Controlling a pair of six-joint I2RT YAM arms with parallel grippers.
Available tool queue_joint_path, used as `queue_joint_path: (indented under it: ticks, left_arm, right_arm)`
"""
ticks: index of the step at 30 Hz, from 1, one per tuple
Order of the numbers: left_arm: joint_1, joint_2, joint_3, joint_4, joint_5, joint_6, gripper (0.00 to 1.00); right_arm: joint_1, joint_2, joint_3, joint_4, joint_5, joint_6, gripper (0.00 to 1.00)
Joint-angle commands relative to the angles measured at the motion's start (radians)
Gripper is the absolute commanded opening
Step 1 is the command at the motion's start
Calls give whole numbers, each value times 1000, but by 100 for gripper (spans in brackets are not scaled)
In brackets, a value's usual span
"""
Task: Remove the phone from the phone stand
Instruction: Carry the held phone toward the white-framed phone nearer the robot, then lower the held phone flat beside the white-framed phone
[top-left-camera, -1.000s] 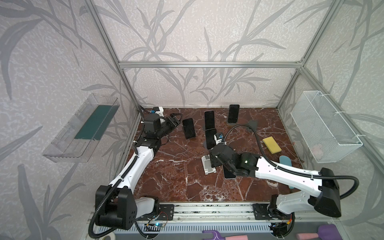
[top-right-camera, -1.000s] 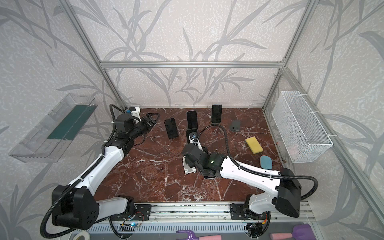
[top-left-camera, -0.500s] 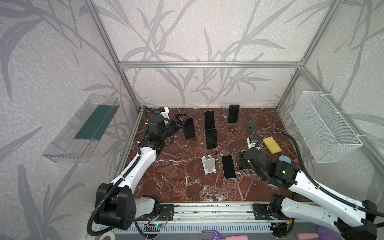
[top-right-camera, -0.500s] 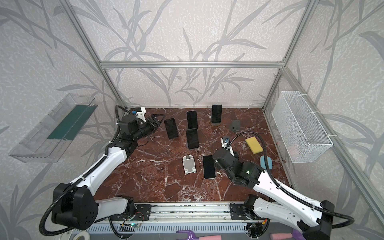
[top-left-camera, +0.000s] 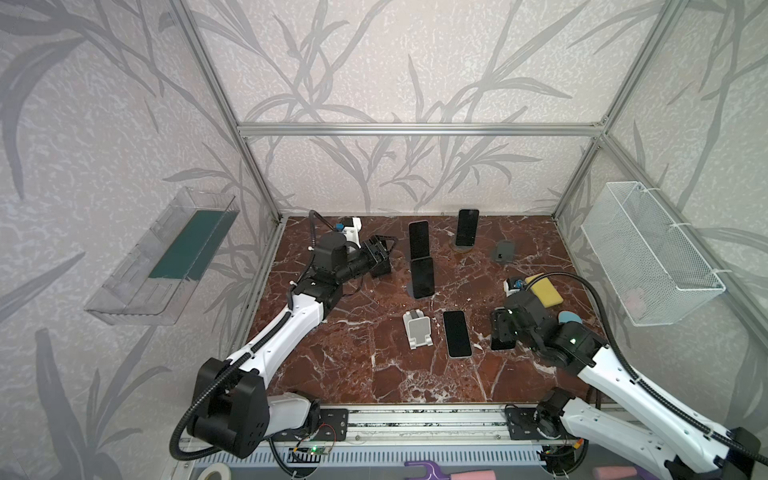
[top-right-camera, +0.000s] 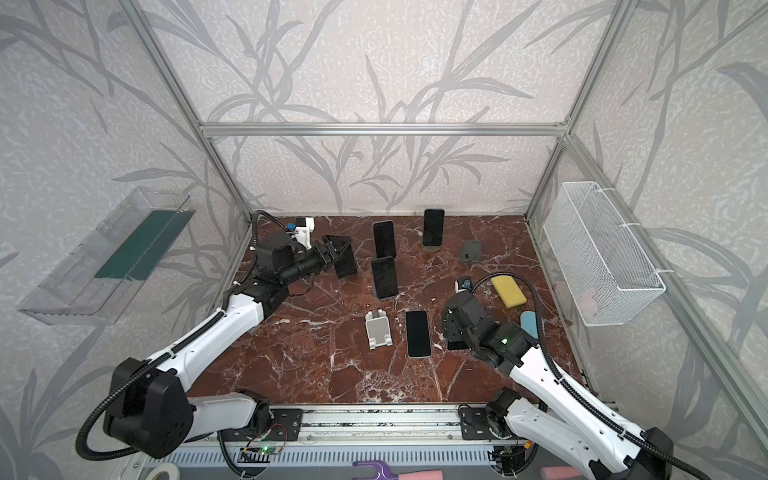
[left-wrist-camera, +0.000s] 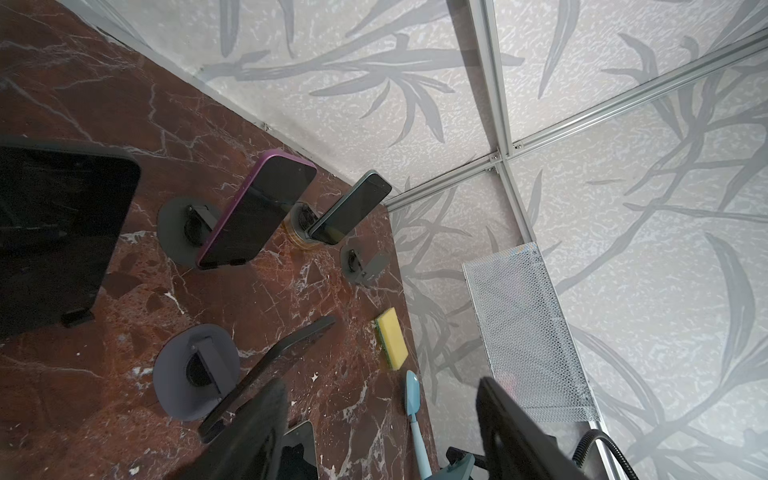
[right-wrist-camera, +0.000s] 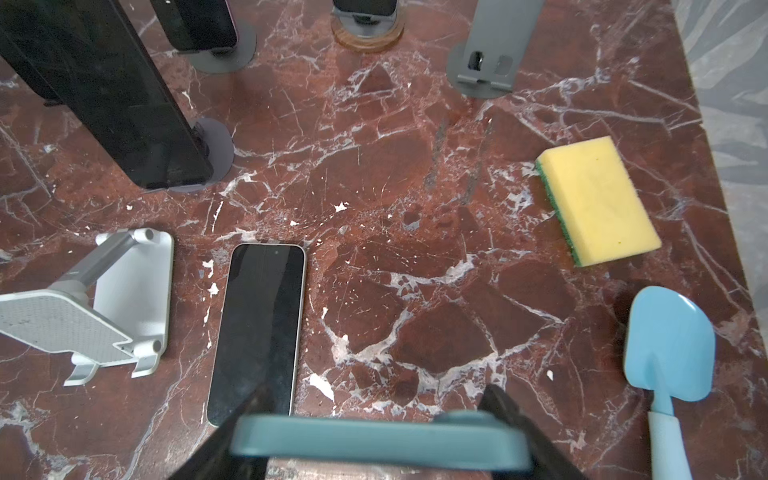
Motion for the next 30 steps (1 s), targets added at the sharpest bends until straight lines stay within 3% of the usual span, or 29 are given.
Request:
queue_joint_path:
  ticks: [1, 18, 30]
  left_arm:
    - [-3, 6, -4, 31, 13, -4, 72]
    - [-3, 17, -9, 42, 15, -21, 72]
    - [-3, 16, -8, 31, 3, -6, 72]
  right_arm:
    - [-15, 29, -6, 58, -48, -27, 73]
    - [-195, 223, -33, 165, -250, -73, 72]
    - [-200, 332, -38, 199, -253, -39, 72]
